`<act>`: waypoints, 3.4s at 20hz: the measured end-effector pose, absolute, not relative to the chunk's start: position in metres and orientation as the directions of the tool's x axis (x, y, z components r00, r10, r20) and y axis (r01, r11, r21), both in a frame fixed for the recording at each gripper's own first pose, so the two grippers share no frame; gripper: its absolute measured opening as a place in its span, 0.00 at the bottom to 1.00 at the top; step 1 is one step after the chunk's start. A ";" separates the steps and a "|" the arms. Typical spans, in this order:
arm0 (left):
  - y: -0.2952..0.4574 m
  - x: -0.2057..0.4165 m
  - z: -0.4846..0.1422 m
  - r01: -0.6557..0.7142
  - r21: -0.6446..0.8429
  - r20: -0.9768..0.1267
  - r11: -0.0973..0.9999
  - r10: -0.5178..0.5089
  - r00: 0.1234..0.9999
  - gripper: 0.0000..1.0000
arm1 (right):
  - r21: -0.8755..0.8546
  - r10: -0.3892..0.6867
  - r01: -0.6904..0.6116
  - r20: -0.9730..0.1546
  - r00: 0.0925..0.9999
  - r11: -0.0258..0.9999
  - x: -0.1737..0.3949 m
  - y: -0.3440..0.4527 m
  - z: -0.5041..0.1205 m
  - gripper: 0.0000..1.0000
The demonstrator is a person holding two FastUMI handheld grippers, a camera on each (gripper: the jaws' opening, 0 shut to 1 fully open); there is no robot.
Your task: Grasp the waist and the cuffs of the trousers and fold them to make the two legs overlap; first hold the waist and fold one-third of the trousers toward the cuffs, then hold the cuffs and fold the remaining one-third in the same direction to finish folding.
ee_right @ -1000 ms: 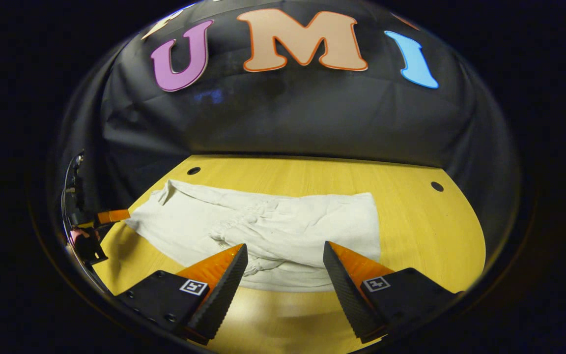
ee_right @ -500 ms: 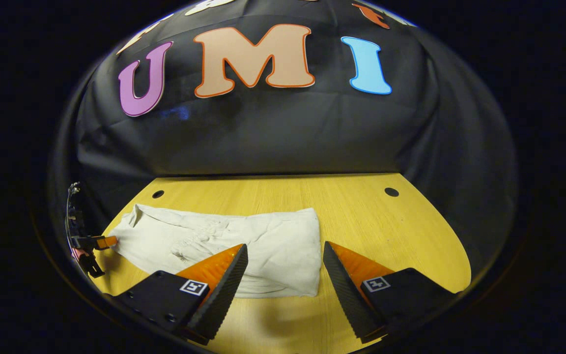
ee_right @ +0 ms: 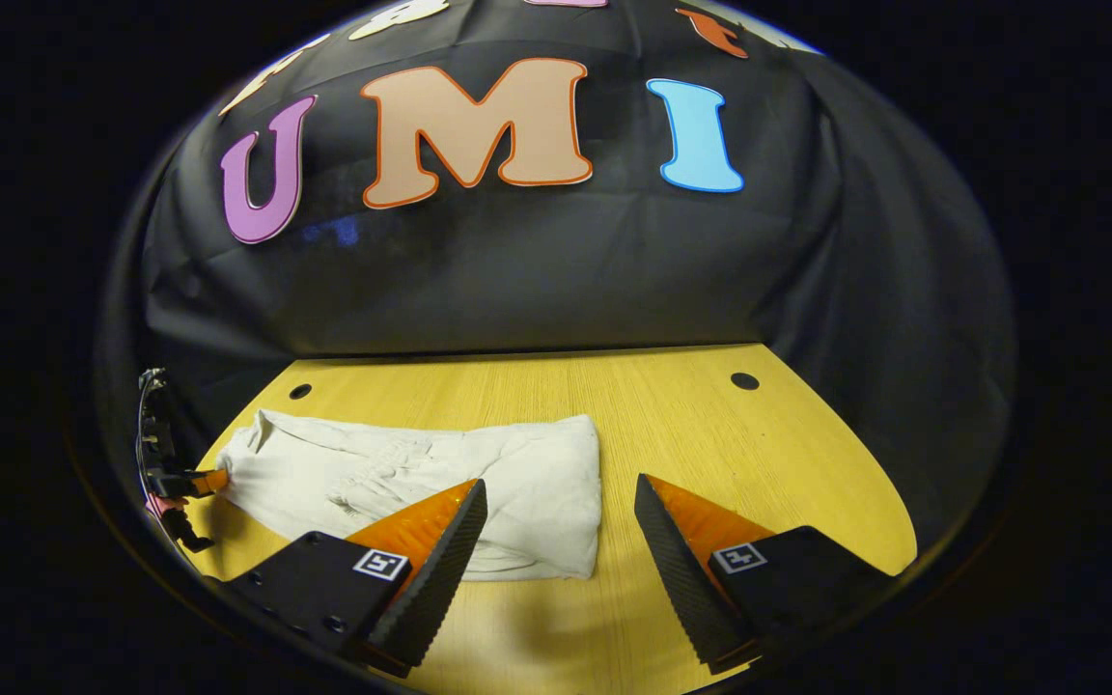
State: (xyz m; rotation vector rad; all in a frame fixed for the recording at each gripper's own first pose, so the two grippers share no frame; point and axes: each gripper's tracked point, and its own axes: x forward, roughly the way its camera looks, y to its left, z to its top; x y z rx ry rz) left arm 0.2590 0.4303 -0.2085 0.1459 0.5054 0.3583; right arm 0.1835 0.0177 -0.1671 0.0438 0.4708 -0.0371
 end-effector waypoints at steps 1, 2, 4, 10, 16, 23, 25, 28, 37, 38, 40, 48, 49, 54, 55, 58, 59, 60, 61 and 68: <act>0.433 0.258 -0.203 -0.301 0.220 -0.440 0.928 0.370 0.819 0.05 | 0.031 -0.028 0.047 -0.454 0.891 0.998 0.183 0.016 -0.166 0.96; 0.431 0.257 -0.200 -0.305 0.204 -0.437 0.930 0.365 0.822 0.01 | 0.027 -0.031 0.048 -0.454 0.890 0.998 0.181 0.014 -0.165 0.96; 0.437 0.253 -0.191 -0.319 0.139 -0.438 0.938 0.347 0.829 0.00 | 0.021 -0.037 0.052 -0.450 0.892 0.998 0.176 0.007 -0.161 0.96; 0.403 0.258 -0.117 -0.263 -0.204 -0.350 0.943 0.181 0.919 0.00 | 0.013 -0.046 0.058 -0.446 0.894 0.998 0.168 -0.013 -0.154 0.96; 0.278 0.257 -0.030 -0.103 -0.272 -0.219 0.957 0.043 0.975 0.00 | 0.048 -0.026 0.053 -0.437 0.899 0.997 0.158 -0.039 -0.147 0.96; 0.120 0.264 0.007 0.130 -0.272 -0.155 0.953 -0.176 0.972 0.00 | 0.084 -0.008 0.049 -0.427 0.904 0.995 0.150 -0.078 -0.143 0.96; 0.071 0.269 0.012 0.203 -0.256 -0.146 0.945 -0.246 0.958 0.00 | 0.089 -0.011 0.054 -0.425 0.905 0.995 0.147 -0.094 -0.143 0.96; 0.004 0.271 0.002 0.309 -0.205 -0.170 0.929 -0.345 0.923 0.00 | 0.097 -0.021 0.069 -0.422 0.906 0.993 0.145 -0.117 -0.142 0.95; -0.081 0.253 -0.158 0.512 0.071 -0.504 0.856 -0.412 0.759 0.11 | 0.093 -0.046 0.096 -0.437 0.898 0.991 0.126 -0.156 -0.145 0.92; -0.087 0.246 -0.173 0.534 0.059 -0.537 0.843 -0.424 0.729 0.29 | 0.093 -0.041 0.092 -0.443 0.896 0.991 0.123 -0.156 -0.148 0.97; -0.094 0.242 -0.182 0.558 0.032 -0.569 0.829 -0.444 0.692 0.55 | 0.092 -0.024 0.073 -0.451 0.892 0.993 0.117 -0.149 -0.151 0.96; -0.080 0.211 -0.161 0.476 0.053 -0.537 0.878 -0.376 0.755 0.93 | 0.148 0.093 -0.029 -0.445 0.891 0.989 0.105 -0.095 -0.148 0.92; -0.069 0.208 -0.156 0.445 0.065 -0.529 0.893 -0.347 0.774 0.93 | 0.152 0.108 -0.045 -0.438 0.892 0.987 0.106 -0.089 -0.146 0.92; -0.007 0.191 -0.143 0.302 0.101 -0.488 0.948 -0.217 0.845 0.94 | 0.170 0.157 -0.094 -0.406 0.900 0.981 0.107 -0.064 -0.136 0.97; 0.004 0.189 -0.138 0.274 0.108 -0.476 0.956 -0.192 0.858 0.94 | 0.165 0.159 -0.099 -0.405 0.900 0.981 0.107 -0.061 -0.134 0.92; 0.033 0.180 -0.125 0.193 0.124 -0.448 0.973 -0.118 0.886 0.94 | 0.156 0.159 -0.104 -0.395 0.905 0.982 0.107 -0.053 -0.128 0.92; 0.041 0.179 -0.121 0.177 0.124 -0.433 0.976 -0.108 0.895 0.94 | 0.157 0.155 -0.100 -0.392 0.907 0.982 0.107 -0.052 -0.126 0.92; 0.049 0.176 -0.118 0.166 0.125 -0.430 0.978 -0.097 0.897 0.94 | 0.161 0.154 -0.097 -0.392 0.907 0.982 0.105 -0.051 -0.126 0.92; 0.057 0.174 -0.117 0.155 0.133 -0.436 0.979 -0.083 0.896 0.94 | 0.162 0.151 -0.093 -0.393 0.907 0.982 0.104 -0.050 -0.127 0.97; 0.081 0.162 -0.136 0.167 0.143 -0.501 0.975 -0.074 0.862 0.94 | 0.130 0.100 -0.056 -0.367 0.925 0.990 0.091 -0.050 -0.111 0.92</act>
